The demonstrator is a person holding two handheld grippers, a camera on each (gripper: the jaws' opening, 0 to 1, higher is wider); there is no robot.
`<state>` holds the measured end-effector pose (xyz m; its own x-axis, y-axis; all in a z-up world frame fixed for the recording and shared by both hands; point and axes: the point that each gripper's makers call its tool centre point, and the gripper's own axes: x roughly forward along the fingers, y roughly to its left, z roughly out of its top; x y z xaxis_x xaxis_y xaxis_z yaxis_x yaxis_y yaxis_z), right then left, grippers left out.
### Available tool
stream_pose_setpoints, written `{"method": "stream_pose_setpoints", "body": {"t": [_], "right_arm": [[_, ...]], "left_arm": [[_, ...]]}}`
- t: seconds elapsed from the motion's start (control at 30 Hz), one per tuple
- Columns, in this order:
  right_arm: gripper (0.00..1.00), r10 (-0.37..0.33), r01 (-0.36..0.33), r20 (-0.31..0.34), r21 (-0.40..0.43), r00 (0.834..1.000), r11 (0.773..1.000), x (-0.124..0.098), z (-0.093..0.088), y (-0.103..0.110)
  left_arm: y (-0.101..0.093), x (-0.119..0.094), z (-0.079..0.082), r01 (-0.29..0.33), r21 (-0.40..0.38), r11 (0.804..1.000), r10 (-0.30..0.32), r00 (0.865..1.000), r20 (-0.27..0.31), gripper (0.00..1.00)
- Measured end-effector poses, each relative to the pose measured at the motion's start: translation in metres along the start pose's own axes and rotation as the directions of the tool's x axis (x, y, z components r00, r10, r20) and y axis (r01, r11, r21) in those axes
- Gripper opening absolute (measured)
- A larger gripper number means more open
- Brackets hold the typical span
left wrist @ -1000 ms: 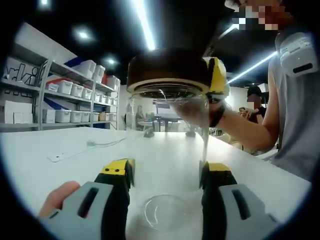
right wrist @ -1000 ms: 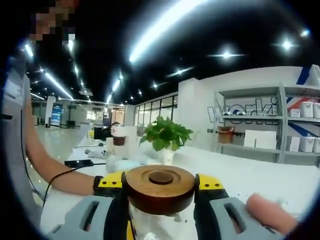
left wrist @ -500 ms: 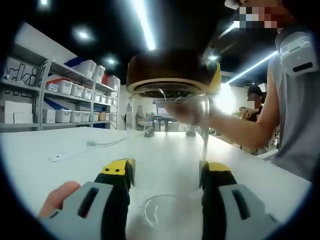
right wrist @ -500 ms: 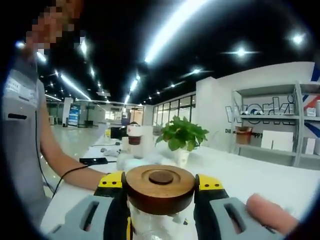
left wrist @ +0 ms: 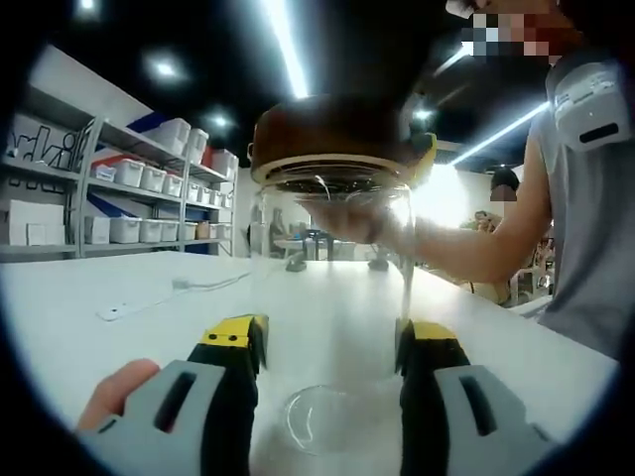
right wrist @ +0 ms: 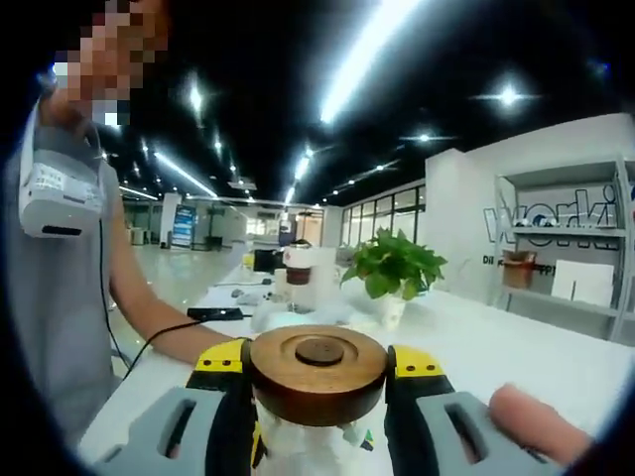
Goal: Clamp the coffee can twist off the lid put the lid on the table pick up the lid cover the can tighten the lid
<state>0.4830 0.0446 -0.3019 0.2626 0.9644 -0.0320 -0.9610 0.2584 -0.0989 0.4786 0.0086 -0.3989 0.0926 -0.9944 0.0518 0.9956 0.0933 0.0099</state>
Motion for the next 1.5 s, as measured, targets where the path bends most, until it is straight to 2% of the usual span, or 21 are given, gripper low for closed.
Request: {"method": "stream_pose_setpoints", "body": {"t": [0.4, 0.73, 0.9, 1.0, 1.17, 1.23, 1.3, 1.37, 1.5], "right_arm": [[0.47, 0.072, -0.073, -0.066, -0.011, 0.995, 0.997, 0.002, -0.001, -0.001], [0.47, 0.134, -0.134, -0.024, -0.012, 0.991, 0.991, 0.001, -0.001, 0.001], [0.49, 0.13, -0.131, -0.013, -0.007, 0.991, 0.991, 0.001, -0.001, 0.002], [0.49, 0.103, -0.102, -0.018, 0.032, 0.995, 0.994, 0.0, -0.003, 0.0], [0.49, 0.062, -0.061, -0.004, 0.05, 0.998, 0.997, -0.004, -0.007, 0.0], [0.55, 0.034, -0.034, 0.003, 0.043, 0.999, 0.999, -0.006, -0.009, -0.001], [0.59, 0.002, -0.006, 0.046, 0.089, 0.999, 0.996, -0.009, -0.004, 0.001], [0.63, -0.076, 0.07, 0.068, 0.091, 0.995, 0.993, -0.011, 0.001, -0.003], [0.63, -0.195, 0.19, 0.047, 0.086, 0.98, 0.978, -0.015, 0.002, -0.007]], "left_arm": [[0.002, -0.001, -0.001, 0.004, -0.001, 1.0, -0.004, 1.0, -0.001, 0.46], [0.003, -0.001, -0.002, -0.004, 0.001, 1.0, 0.004, 1.0, -0.004, 0.46], [0.003, -0.001, -0.002, -0.001, 0.0, 1.0, 0.001, 1.0, -0.005, 0.46], [0.003, -0.001, -0.002, -0.001, -0.001, 1.0, 0.001, 1.0, -0.006, 0.46], [0.004, -0.001, -0.003, -0.001, -0.001, 1.0, 0.001, 1.0, -0.007, 0.46], [0.004, -0.002, -0.003, -0.002, -0.001, 1.0, 0.002, 1.0, -0.007, 0.46], [0.004, -0.002, -0.003, -0.002, -0.001, 1.0, 0.002, 1.0, -0.008, 0.46], [0.005, -0.002, -0.003, -0.002, -0.002, 1.0, 0.002, 1.0, -0.008, 0.46], [0.006, -0.002, -0.004, -0.001, -0.002, 1.0, 0.001, 1.0, -0.01, 0.46]]}}
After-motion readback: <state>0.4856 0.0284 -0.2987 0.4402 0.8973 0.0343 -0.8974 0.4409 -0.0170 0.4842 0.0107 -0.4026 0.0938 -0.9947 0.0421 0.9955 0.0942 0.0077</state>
